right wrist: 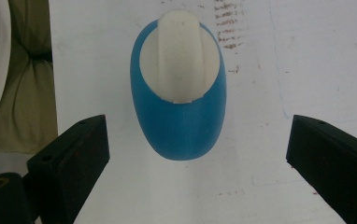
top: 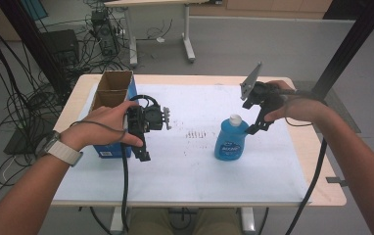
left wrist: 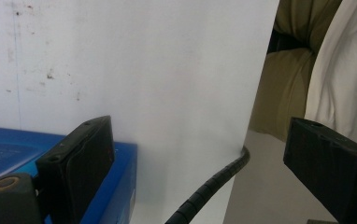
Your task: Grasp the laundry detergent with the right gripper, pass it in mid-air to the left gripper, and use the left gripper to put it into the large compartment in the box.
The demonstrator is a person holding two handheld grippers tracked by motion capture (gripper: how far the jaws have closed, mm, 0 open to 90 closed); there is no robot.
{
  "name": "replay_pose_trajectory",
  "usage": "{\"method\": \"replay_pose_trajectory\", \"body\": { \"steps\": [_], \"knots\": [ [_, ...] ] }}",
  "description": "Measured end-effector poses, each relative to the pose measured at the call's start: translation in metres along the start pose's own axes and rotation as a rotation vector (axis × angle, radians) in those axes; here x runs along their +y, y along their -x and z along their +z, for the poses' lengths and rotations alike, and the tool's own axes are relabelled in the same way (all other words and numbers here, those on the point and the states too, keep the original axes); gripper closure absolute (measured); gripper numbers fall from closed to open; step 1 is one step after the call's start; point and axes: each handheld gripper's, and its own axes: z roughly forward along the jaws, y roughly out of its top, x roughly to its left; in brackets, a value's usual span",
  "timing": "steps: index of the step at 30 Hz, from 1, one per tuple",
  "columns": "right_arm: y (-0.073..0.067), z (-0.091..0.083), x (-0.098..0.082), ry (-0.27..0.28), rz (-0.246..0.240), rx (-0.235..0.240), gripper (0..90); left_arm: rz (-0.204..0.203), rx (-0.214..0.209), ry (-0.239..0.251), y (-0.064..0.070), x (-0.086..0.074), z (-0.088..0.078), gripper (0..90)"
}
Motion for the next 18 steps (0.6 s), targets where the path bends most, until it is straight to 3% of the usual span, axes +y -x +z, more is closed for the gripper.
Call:
{"method": "replay_pose_trajectory", "body": {
  "steps": [18],
  "knots": [
    [-0.001,0.019,-0.015,0.023,-0.007,0.022,5.8,-0.006,-0.004,0.003,0.000,-0.001,0.005,9.3]
  ]
}}
